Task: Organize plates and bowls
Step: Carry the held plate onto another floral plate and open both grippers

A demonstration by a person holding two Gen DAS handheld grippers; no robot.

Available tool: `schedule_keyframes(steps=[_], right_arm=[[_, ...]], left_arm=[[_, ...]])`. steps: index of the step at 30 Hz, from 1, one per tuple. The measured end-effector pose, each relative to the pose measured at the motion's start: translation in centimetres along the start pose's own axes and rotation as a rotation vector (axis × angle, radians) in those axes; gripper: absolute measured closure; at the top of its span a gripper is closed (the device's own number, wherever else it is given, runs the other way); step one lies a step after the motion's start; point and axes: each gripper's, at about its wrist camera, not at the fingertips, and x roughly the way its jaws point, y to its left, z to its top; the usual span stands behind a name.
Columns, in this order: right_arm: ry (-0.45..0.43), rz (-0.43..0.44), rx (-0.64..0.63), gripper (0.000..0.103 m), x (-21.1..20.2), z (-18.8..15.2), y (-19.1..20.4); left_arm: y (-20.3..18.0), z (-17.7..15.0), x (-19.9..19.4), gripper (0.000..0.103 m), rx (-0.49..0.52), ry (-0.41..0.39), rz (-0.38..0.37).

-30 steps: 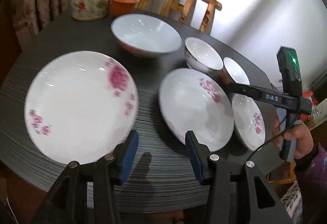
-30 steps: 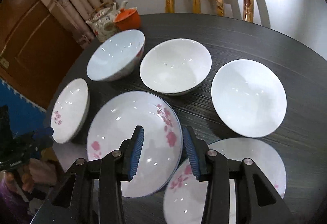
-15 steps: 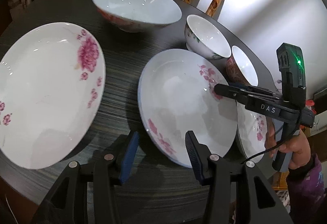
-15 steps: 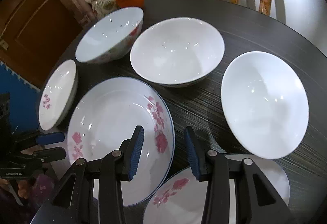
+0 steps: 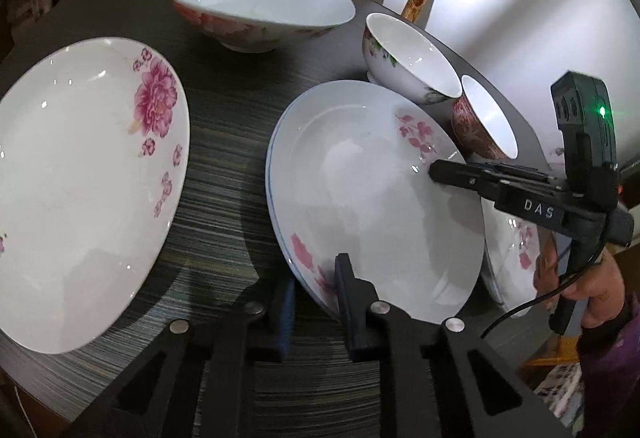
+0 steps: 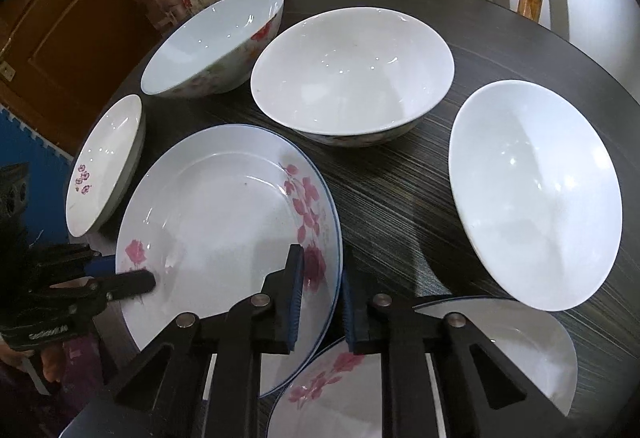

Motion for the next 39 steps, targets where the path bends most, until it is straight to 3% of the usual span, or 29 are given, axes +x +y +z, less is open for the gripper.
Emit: schedule_keyframes(steps=[12,28,39], right_arm=[[-0.03,0.048,0.098,0.091,-0.9,-1.5,0.5],[-0.085,0.184,0.262,0.092,-2.9,-6.0,2.3],[-0.12,0.245,0.271,0.092,-3.5,-4.8,5.2]], left_arm=[[0.9,-1.1,-1.5,0.085,-0.019,-0.016,0.025],[1.9,-2.3,-6.2,0.085,0.005,-0.09,0.064],[4.8,-1.2,-9.6,0.085,-0.032,-0.148,0.108]])
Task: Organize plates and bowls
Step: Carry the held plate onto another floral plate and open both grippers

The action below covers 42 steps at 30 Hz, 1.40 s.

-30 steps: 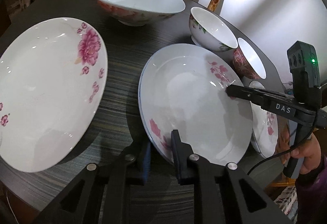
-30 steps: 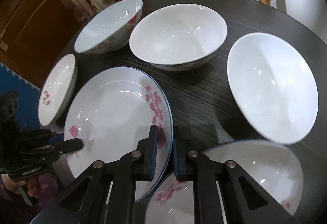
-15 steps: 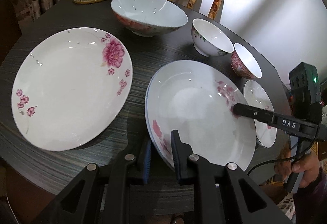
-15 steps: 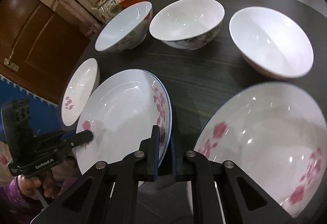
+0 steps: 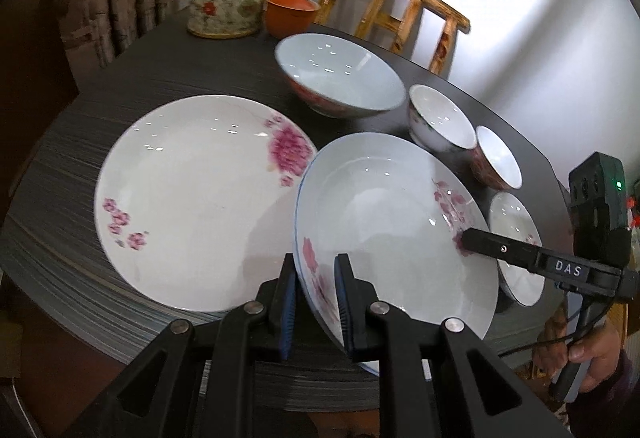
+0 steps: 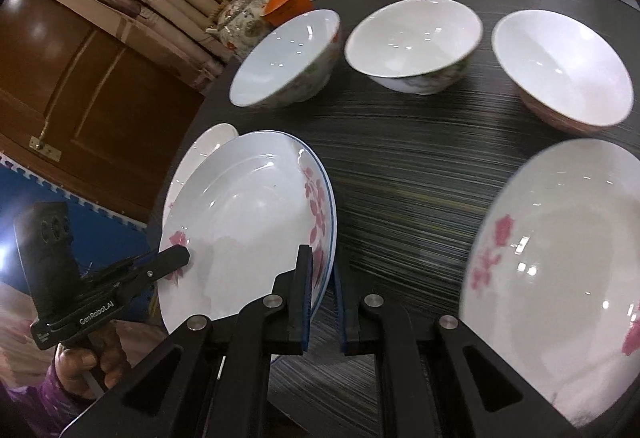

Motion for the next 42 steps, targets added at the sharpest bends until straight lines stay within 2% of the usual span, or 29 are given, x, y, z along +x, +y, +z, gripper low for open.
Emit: schedule_keyframes(steps=[9,18,26,31,35,42], right_arm=[[0.015,0.013,-0.009,0.092,1.9,0.8,2.5],[0.027,0.01,-0.011,0.092,3.5,1.8,4.9],[0.035,0.002,0.003,0.091,3.9,2.4,6.2],[0.044,-0.005,0.021,0.091,4.2,2.6,6.6],[0.051,-0.012,0.02,0.09,4.6,2.6,7.3],[0.056,-0.019,0.028,0.09,4.9,2.7,7.7]], left_arm=[[3.6,0.9,0.2,0.085,-0.043,-0.013,0.049],[6.2,1.7,0.3,0.085,-0.072,-0.031,0.061],[6.7,1.9,1.1,0.085,-0.059,-0.034,0.094],[6.8,1.9,1.1,0.085,-0.031,-0.055,0.143],[7.5,1.9,0.8,0.077,-0.037,-0.074,0.167],[8.8,2.2,0.0,0.073,-0.076,-0.101,0.197]])
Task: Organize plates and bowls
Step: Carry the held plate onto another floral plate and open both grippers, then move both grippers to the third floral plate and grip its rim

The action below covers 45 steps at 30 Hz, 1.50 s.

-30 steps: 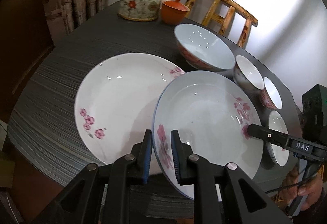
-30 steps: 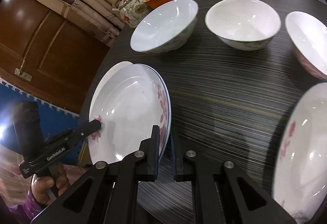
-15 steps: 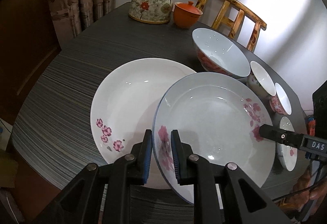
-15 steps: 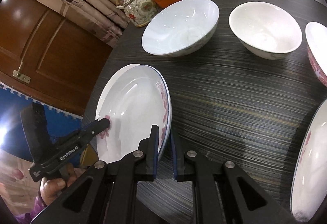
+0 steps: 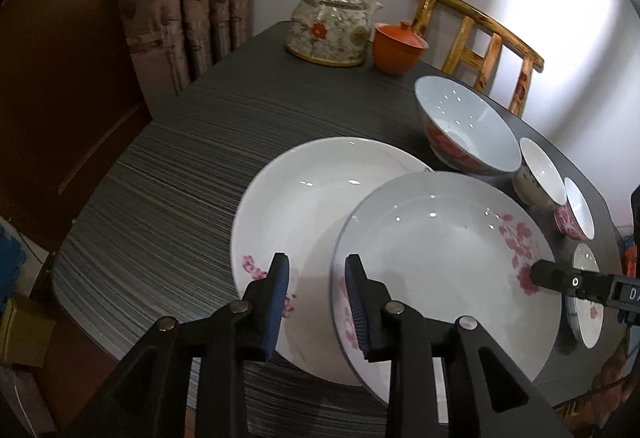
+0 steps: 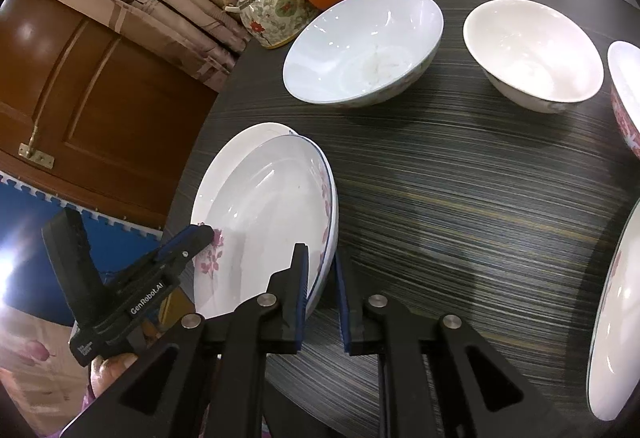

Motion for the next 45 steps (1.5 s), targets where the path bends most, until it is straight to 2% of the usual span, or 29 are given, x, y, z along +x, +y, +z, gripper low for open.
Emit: schedule_keyframes(steps=[7,11,24,31,38,45], right_arm=[[0.002,-0.005,0.012,0.089,0.3,0.2,0.5],[0.001,-0.011,0.012,0.087,0.6,0.6,1.2],[0.031,-0.04,-0.004,0.088,2.7,0.4,2.3],[0.027,-0.01,-0.002,0.088,3.0,0.1,2.8],[-0.016,-0.008,-0.048,0.088,2.0,0.0,4.1],[-0.064,0.037,0.031,0.086,-0.9,-2.5,1.2]], left_arm=[[0.3,0.7,-0.6,0.066,0.024,-0.04,0.043],[0.2,0.9,-0.5,0.065,0.038,-0.028,0.051],[0.7,1.4,-1.0,0.06,0.007,-0.037,0.033],[0.4,1.3,-0.8,0.06,0.015,-0.031,0.035],[0.1,1.1,-0.8,0.06,0.02,-0.029,0.018],[-1.9,0.4,-1.1,0.06,0.102,-0.04,0.0]])
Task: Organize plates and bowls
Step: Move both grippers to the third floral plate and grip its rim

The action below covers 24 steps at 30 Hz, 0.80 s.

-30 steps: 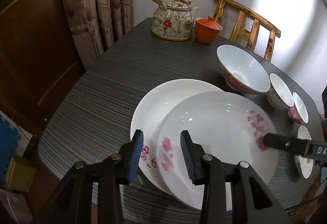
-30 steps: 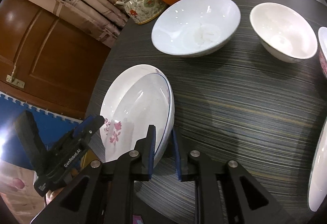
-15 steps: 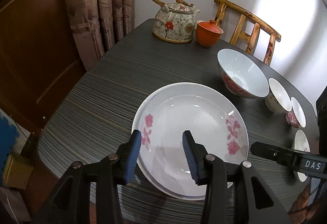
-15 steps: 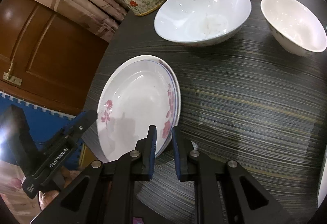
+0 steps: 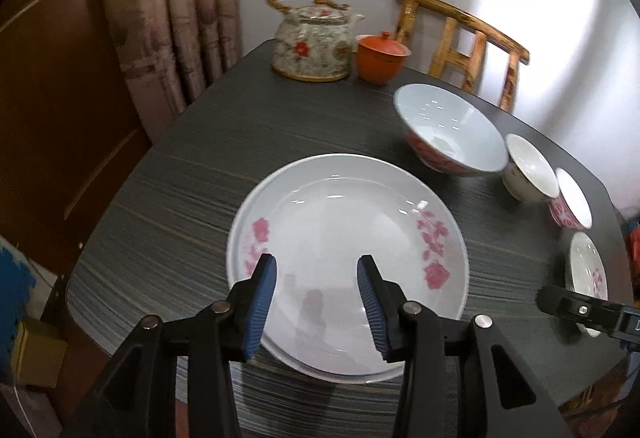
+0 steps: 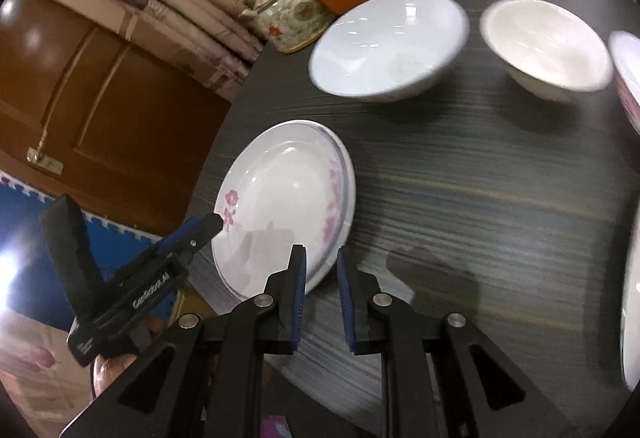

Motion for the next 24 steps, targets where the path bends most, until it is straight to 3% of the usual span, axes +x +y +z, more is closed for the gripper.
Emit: schedule_keyframes(steps=[7,17,20,24], right_arm=[[-0.111,-0.042,0.062,0.086,-6.7,-4.0,-4.6],[-0.3,-0.38,0.174,0.086,-18.6,-8.0,-15.1],[-0.315,-0.395,0.226,0.086,-19.9,-8.8,-18.1],[-0.302,-0.386,0.269,0.085,-19.5,-8.7,-20.8]], left_arm=[[-4.0,-1.1,-0.8,0.06,0.152,-0.005,-0.075],[-13.4,-3.2,-0.6,0.06,0.264,0.107,-0.343],[-16.7,-3.3,0.6,0.06,0.23,0.18,-0.47],[-20.6,-3.2,1.9,0.06,0.228,0.22,-0.543]])
